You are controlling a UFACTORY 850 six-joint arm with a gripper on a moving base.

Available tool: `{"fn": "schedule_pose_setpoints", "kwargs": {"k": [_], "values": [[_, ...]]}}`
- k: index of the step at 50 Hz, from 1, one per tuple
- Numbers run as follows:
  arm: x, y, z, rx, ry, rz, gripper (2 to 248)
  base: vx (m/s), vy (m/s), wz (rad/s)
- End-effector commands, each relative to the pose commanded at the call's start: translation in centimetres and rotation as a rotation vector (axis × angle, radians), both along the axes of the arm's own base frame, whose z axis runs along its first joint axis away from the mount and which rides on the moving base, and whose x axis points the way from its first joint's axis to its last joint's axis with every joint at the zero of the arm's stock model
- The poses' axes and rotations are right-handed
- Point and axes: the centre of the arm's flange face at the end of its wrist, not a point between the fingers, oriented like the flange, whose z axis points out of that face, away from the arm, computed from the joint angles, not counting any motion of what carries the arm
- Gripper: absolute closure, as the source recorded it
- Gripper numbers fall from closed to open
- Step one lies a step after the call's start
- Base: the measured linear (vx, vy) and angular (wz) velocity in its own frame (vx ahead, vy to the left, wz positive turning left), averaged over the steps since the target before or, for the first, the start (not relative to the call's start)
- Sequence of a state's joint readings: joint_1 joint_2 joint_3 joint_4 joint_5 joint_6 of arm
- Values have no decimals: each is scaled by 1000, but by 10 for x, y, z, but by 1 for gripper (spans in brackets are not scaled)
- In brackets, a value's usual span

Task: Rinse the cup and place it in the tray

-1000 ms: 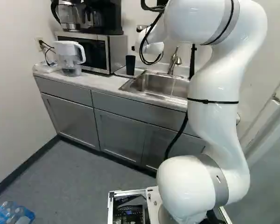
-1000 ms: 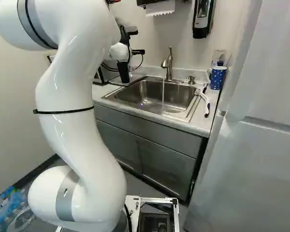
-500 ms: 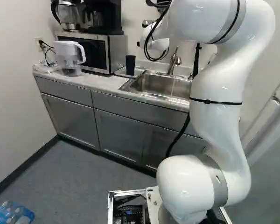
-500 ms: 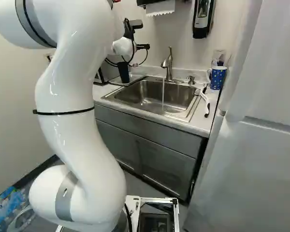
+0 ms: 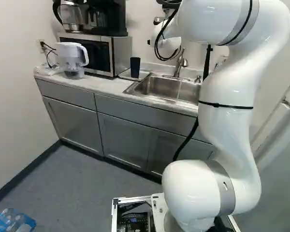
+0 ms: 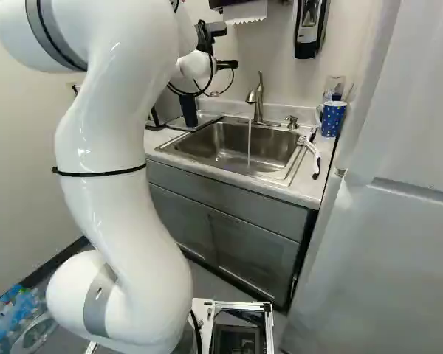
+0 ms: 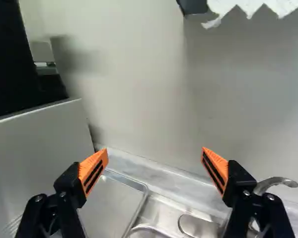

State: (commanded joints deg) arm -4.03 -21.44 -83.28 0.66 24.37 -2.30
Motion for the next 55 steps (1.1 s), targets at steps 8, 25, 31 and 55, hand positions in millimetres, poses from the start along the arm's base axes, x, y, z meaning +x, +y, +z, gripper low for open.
{"fn": "schedule_pose_setpoints", "kwargs": {"k": [8,25,31,55], "values": [[0,-13,0,0,-1,-19,3,0,0,0],[1,-40,-1,0,-2,-58,3,0,0,0],[1,-49,-1,0,-3,-72,3,0,0,0],[7,-85,-2,-1,-9,-121,3,0,0,0]]}}
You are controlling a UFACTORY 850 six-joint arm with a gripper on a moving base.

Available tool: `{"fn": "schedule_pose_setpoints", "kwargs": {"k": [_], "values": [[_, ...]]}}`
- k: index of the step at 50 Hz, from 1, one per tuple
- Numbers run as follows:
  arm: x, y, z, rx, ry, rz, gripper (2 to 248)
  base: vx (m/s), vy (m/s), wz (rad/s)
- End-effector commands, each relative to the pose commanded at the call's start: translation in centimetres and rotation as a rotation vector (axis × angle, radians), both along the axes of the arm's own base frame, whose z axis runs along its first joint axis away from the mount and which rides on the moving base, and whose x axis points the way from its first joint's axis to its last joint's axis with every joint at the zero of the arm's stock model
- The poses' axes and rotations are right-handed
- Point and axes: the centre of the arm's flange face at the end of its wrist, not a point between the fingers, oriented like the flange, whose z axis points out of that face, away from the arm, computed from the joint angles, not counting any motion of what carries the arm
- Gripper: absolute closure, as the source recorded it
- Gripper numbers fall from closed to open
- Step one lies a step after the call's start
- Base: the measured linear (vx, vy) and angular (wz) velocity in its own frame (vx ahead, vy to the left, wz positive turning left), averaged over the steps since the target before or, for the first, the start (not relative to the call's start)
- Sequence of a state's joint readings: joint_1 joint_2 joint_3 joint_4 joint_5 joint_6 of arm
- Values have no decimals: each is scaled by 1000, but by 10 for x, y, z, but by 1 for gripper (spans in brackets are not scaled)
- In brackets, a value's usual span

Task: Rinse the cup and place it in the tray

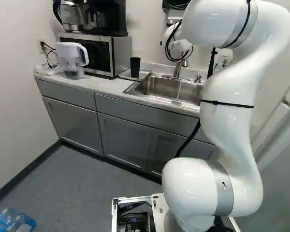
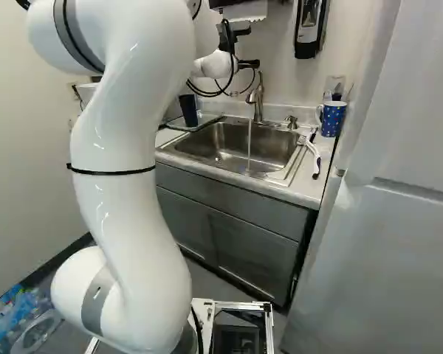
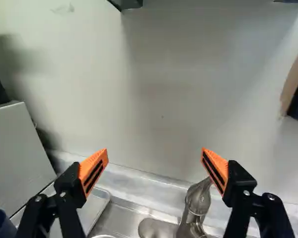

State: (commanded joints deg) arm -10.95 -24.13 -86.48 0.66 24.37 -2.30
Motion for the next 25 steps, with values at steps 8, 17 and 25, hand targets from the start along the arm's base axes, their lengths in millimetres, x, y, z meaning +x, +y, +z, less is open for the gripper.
{"fn": "schedule_pose_setpoints", "kwargs": {"k": [8,17,25], "values": [[2,-11,-1,0,-2,-15,3,0,0,0],[3,-15,-1,-1,-3,-20,3,0,0,0],[3,-15,-1,0,0,-20,3,0,0,0]]}}
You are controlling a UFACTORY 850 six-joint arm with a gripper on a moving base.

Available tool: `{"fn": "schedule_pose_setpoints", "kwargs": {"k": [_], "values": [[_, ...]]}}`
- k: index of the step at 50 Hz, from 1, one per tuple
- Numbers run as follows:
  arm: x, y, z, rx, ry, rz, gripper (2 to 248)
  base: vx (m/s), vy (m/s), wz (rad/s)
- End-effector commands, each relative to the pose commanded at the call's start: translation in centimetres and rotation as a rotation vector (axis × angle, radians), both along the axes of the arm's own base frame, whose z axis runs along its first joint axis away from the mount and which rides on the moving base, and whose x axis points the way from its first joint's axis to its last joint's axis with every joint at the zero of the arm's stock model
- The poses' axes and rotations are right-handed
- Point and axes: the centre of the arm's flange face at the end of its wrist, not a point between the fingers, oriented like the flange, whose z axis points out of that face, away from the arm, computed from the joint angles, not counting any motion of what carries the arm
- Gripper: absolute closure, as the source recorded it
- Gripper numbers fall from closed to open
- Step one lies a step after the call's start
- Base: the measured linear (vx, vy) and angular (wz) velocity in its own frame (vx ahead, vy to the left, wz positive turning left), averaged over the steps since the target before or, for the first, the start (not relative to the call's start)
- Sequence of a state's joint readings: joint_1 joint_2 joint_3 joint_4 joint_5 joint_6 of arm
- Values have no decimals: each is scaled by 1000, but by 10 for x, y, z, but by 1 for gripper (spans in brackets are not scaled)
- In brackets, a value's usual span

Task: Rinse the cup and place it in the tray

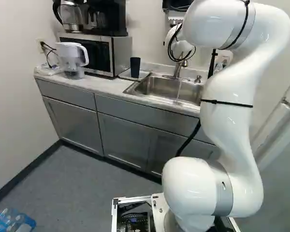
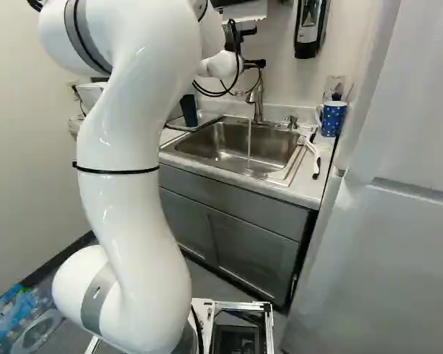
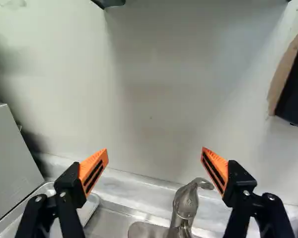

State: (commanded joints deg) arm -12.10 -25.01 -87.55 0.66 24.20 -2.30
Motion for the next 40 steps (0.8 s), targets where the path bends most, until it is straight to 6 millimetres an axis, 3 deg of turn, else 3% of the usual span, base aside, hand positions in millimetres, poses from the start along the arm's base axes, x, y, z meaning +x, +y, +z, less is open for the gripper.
{"fn": "schedule_pose_setpoints", "kwargs": {"k": [40], "values": [[-1,5,-5,13,59,8,3,0,0,0]]}}
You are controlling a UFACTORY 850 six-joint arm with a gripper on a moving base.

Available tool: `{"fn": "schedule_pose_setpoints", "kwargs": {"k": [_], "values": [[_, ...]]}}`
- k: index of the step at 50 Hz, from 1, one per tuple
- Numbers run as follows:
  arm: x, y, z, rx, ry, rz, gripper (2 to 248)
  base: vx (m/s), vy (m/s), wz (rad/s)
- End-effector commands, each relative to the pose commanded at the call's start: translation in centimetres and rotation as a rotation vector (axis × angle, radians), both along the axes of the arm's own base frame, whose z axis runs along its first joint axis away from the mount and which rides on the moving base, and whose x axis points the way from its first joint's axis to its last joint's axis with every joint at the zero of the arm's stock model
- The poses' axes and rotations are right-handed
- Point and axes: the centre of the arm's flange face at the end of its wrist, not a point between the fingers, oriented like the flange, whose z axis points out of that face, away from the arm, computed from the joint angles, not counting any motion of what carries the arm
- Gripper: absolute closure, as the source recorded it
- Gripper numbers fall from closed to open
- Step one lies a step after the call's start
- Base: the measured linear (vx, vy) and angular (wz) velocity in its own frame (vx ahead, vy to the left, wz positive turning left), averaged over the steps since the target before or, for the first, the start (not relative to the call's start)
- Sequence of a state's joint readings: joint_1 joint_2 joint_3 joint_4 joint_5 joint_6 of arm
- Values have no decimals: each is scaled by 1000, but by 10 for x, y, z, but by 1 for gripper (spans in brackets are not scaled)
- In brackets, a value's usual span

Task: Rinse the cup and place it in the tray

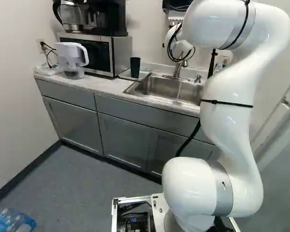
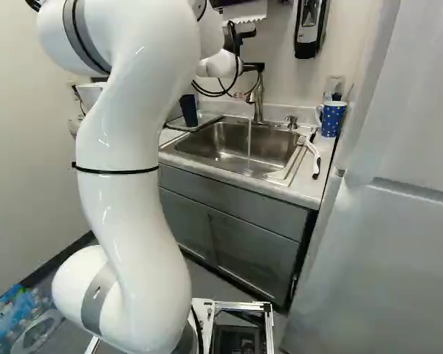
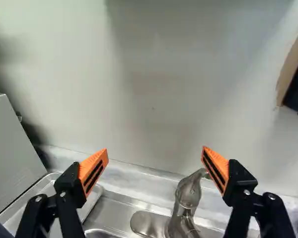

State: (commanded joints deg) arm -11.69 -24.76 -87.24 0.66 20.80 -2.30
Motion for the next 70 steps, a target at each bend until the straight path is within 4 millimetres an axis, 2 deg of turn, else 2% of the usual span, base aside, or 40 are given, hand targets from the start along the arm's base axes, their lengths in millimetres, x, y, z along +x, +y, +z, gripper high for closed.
{"fn": "schedule_pose_setpoints", "kwargs": {"k": [30,70], "values": [[-6,2,-4,11,54,2,3,0,0,0],[-34,16,-1,16,79,13,3,0,0,0]]}}
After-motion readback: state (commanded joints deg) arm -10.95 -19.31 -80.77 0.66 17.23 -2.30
